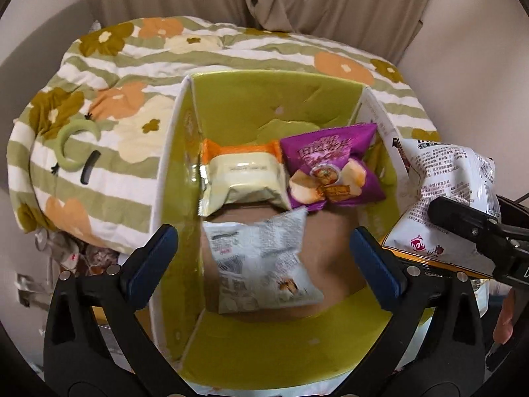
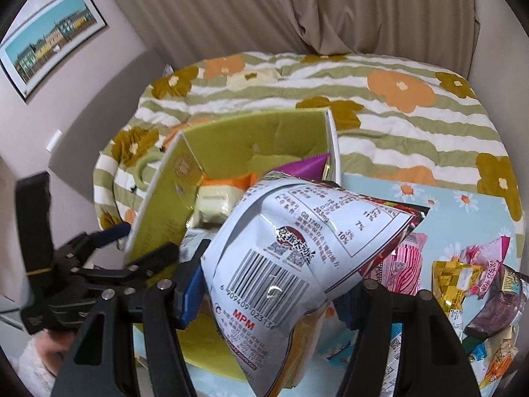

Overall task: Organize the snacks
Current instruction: 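Lower both white bags into the yellow box and open both tools, then withdraw both tools from the box toward the remaining snacks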

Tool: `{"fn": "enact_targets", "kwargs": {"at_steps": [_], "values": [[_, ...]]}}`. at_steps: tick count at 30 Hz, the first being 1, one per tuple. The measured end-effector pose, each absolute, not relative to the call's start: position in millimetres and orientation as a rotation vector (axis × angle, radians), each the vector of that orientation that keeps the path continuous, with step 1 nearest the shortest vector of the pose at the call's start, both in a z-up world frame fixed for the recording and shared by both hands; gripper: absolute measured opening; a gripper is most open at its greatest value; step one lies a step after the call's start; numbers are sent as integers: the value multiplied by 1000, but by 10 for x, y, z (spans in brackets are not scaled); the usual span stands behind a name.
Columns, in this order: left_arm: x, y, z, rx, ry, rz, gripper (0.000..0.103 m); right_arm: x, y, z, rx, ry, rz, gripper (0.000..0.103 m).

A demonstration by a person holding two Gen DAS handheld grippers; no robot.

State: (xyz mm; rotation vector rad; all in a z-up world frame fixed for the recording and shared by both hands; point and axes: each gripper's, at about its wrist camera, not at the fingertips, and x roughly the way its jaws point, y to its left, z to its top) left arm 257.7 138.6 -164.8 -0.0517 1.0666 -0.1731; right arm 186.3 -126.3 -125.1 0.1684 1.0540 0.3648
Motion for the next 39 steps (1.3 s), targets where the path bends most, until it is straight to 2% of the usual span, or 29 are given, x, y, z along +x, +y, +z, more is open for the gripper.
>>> {"fn": "enact_targets", "kwargs": {"at_steps": [10, 17, 18, 20, 21, 22, 31, 39], "values": [[2327, 1447, -1508, 7, 1042, -62, 103, 1859, -1055, -1279, 45, 1070, 468, 61], [2239, 1608, -1410, -51, 1033, -10, 103, 1940, -882, -1348, -61, 1089, 558, 61], [2224, 1628, -1408, -57, 1032, -5, 103, 1949, -867, -1369, -62, 1092, 566, 63], [2204, 1653, -1408, -63, 1033, 7, 103, 1959, -848, -1407, -58, 1089, 578, 74], [2190, 1659, -1407, -69, 1033, 13, 102, 1957, -855, -1418, -55, 1087, 581, 87], [2182, 1667, -1409, -72, 1033, 15, 102, 1947, -869, -1434, -51, 1083, 585, 94], [2100, 1646, -1381, -82, 1020, 7, 102, 1794, -996, -1486, -18, 1075, 556, 96], [2036, 1588, -1130, -85, 963, -25, 102, 1636, -1011, -1213, -45, 994, 527, 96]]}}
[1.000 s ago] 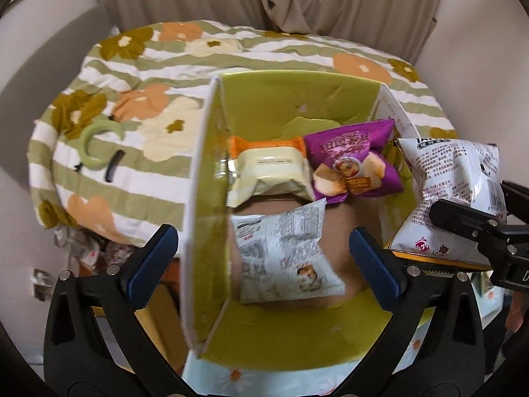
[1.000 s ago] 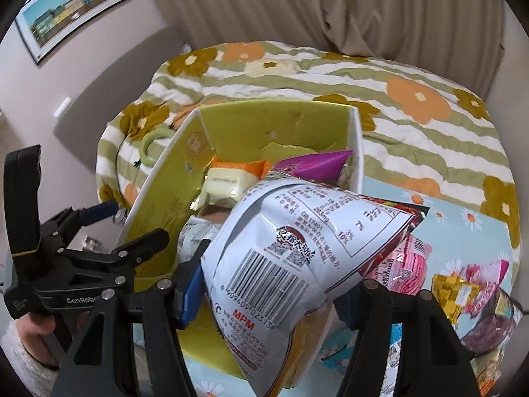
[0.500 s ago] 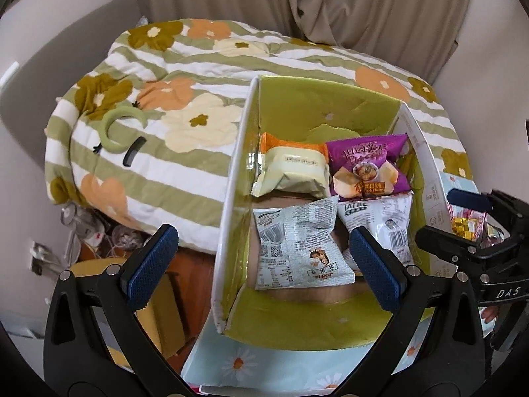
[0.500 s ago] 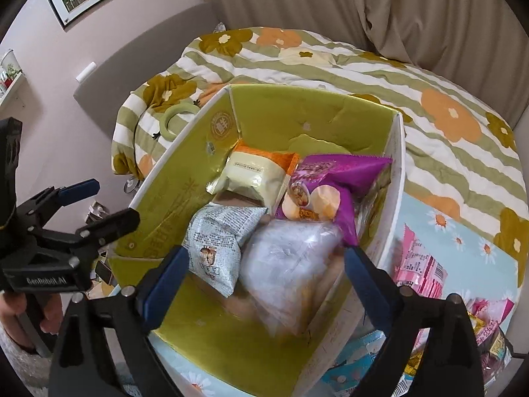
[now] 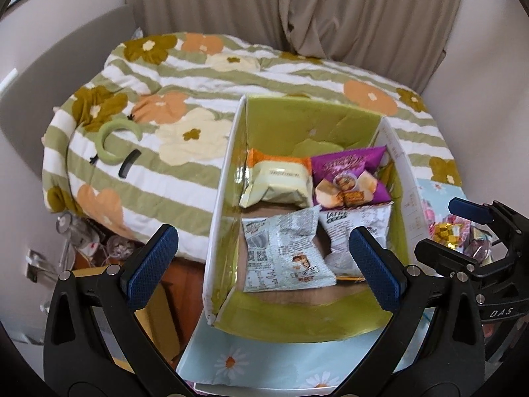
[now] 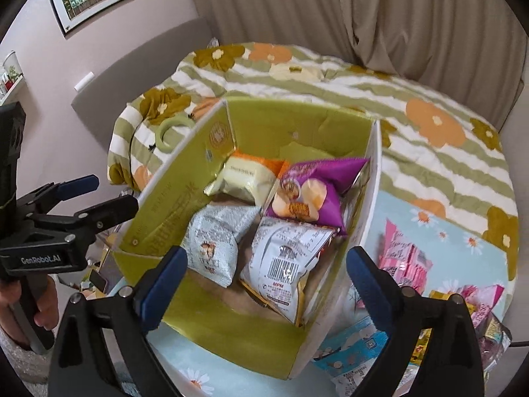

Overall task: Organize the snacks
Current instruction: 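Withdraw both tools from the box toward the remaining snacks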

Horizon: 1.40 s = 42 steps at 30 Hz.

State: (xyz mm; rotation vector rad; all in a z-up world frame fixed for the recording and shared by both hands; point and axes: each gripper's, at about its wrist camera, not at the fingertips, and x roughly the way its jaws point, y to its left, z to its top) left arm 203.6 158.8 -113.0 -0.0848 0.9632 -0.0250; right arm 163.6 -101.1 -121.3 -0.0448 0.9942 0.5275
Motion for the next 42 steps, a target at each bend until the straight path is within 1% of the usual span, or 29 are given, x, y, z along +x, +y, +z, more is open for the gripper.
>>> {"fn": "enact_targets", "kwargs": {"at_steps": [7, 13, 19, 25, 30, 34, 42], "values": [[1970, 1531, -930, -70, 923, -76, 102, 1448, -1087, -875, -58, 932, 448, 96], [1908, 1307, -761, -60, 886, -173, 102, 1172, -1308, -628, -42, 858, 311, 96], [1747, 932, -647, -47, 855, -254, 102, 882, -1791, -469, 87, 823, 192, 96], [1469, 421, -596, -17, 830, -292, 102, 513, -2492, -380, 166, 781, 87, 96], [1182, -62, -652, -26, 839, -287, 102, 282, -2979, -430, 188, 775, 55, 96], [962, -480, -783, -19, 861, -296, 102, 122, -3364, -567, 218, 817, 43, 96], [705, -1137, -1296, 25, 929, -264, 103, -119, -3943, -1007, 270, 919, 38, 96]]}}
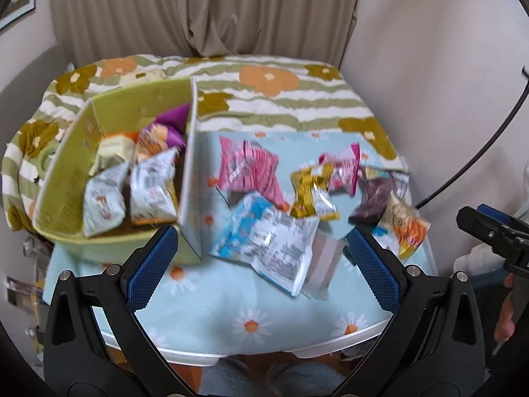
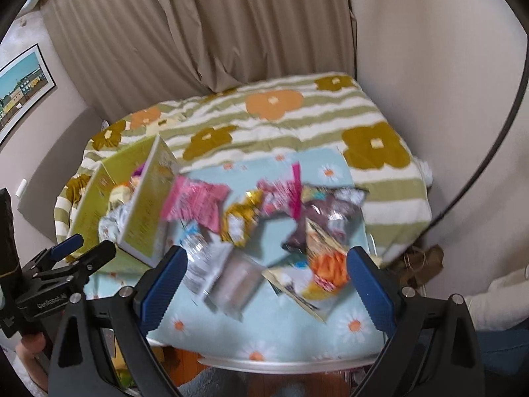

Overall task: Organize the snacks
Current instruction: 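Withdraw both tools from the box toward the remaining snacks, then grasp a white snack bag with the left tool while the right tool grasps the orange fries bag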

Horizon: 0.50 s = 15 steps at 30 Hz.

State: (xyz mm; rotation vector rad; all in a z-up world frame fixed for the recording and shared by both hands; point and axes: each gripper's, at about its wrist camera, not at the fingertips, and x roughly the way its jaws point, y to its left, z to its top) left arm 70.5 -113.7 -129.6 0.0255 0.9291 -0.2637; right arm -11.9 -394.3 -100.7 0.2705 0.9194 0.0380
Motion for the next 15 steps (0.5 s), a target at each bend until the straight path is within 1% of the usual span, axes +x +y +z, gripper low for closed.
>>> {"fn": "enact_targets", "kwargs": {"at_steps": [7, 15], "values": [[693, -1376, -1798, 110, 974, -208, 103, -165, -4210, -1491, 313, 1012, 37, 96], [776, -1665, -2327, 283, 1008, -194, 103, -85, -4389, -2049, 401, 1105, 38, 96]]}}
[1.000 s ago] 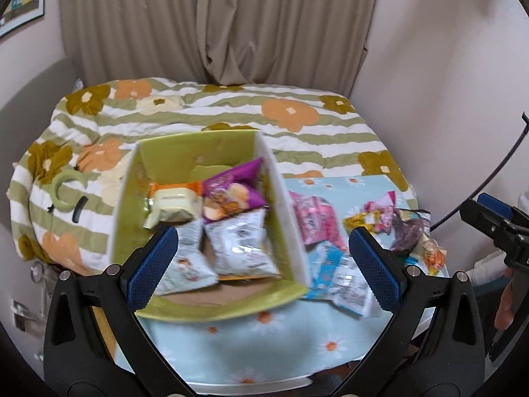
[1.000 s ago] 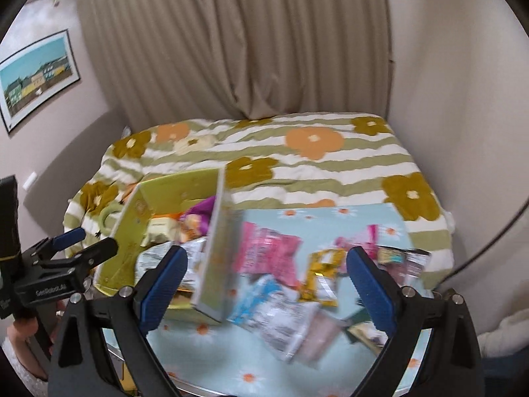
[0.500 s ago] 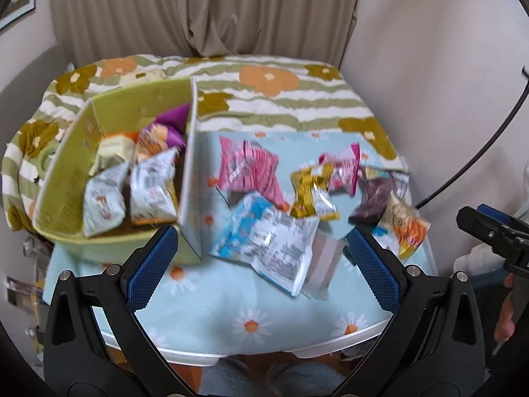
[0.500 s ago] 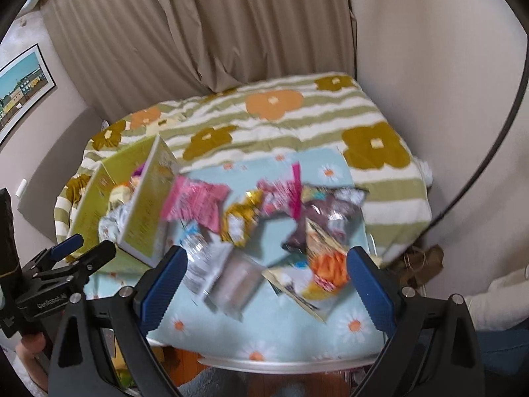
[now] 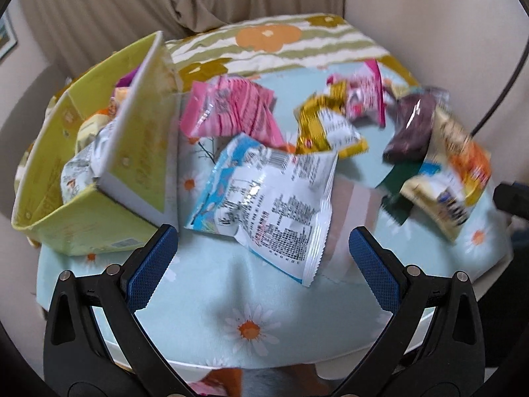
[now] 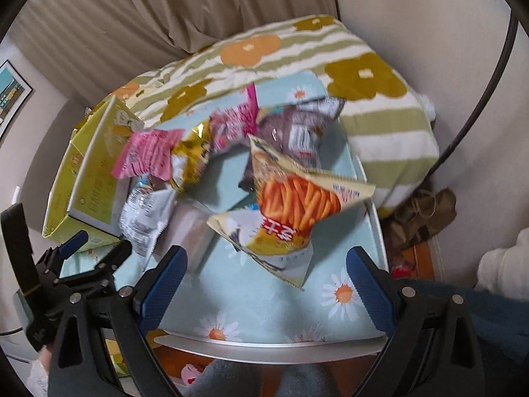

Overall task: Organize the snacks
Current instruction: 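Grasp a white snack bag with the left tool while the right tool grasps the orange fries bag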

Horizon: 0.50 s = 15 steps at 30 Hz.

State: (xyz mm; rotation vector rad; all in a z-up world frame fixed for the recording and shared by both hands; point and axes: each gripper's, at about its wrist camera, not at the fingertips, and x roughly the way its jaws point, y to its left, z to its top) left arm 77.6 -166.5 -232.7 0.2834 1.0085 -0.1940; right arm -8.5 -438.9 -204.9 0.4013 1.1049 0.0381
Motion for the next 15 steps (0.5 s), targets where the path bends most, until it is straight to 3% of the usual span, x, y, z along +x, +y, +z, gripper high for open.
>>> {"fn": "enact_targets", "kwargs": {"at_steps": [15], "values": [[1058, -1902, -2699, 488, 1004, -152, 102, 75, -4447, -2460, 496, 1170, 32, 96]]}}
